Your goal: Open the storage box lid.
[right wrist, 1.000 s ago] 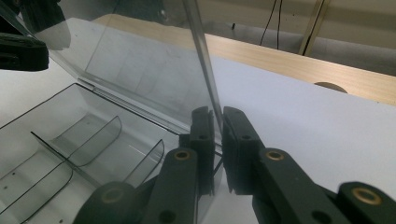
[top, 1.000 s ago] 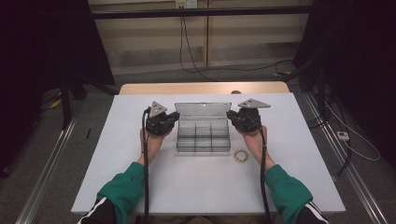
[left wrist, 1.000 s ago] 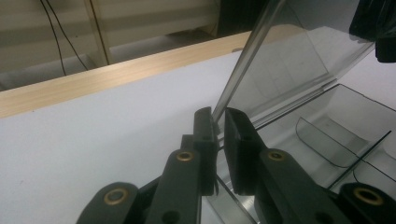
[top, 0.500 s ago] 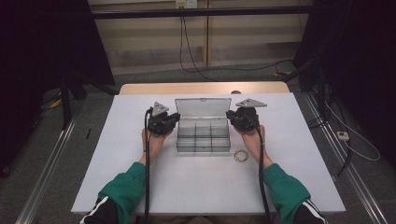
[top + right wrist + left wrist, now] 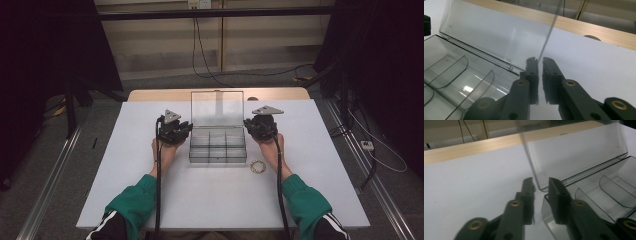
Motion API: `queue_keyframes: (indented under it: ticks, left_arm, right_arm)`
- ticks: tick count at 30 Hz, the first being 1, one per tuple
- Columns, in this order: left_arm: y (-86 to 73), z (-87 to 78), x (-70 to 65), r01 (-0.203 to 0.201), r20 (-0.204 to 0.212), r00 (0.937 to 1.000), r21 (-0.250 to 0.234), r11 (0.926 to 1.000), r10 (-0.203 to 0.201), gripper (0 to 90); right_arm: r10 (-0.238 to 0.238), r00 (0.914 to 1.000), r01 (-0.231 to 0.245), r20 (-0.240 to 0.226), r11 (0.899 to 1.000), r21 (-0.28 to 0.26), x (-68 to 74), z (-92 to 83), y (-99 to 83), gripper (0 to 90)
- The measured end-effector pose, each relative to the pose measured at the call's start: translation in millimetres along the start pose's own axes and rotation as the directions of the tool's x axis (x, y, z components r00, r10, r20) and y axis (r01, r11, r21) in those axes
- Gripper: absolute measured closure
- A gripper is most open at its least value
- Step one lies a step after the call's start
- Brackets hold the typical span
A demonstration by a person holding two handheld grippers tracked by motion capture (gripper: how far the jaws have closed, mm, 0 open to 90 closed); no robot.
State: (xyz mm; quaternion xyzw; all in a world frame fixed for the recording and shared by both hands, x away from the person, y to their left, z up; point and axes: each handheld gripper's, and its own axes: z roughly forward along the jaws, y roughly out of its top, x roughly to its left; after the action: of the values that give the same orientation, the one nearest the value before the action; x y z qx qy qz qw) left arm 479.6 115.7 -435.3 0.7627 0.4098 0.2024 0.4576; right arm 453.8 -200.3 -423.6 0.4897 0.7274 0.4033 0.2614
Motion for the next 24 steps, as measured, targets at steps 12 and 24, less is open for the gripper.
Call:
queue_keyframes:
  ticks: [12, 24]
  left_arm:
    - [-1.9, -43.1, -10.3, -0.088, 0.017, 0.9960, 0.041, 0.9952, 0.088, 21.0]
    - [-14.7, -85.3, -17.2, -0.126, 0.033, 0.9918, 0.081, 0.9887, 0.124, 8.8]
  right_arm:
    - [-0.044, 0.9957, 0.049, -0.081, 0.997, 0.058, -0.6, -44.8, -8.4, 58.6]
    - [-0.046, 0.9860, 0.063, -0.160, 0.993, 0.102, 4.9, -76.0, -25.7, 30.1]
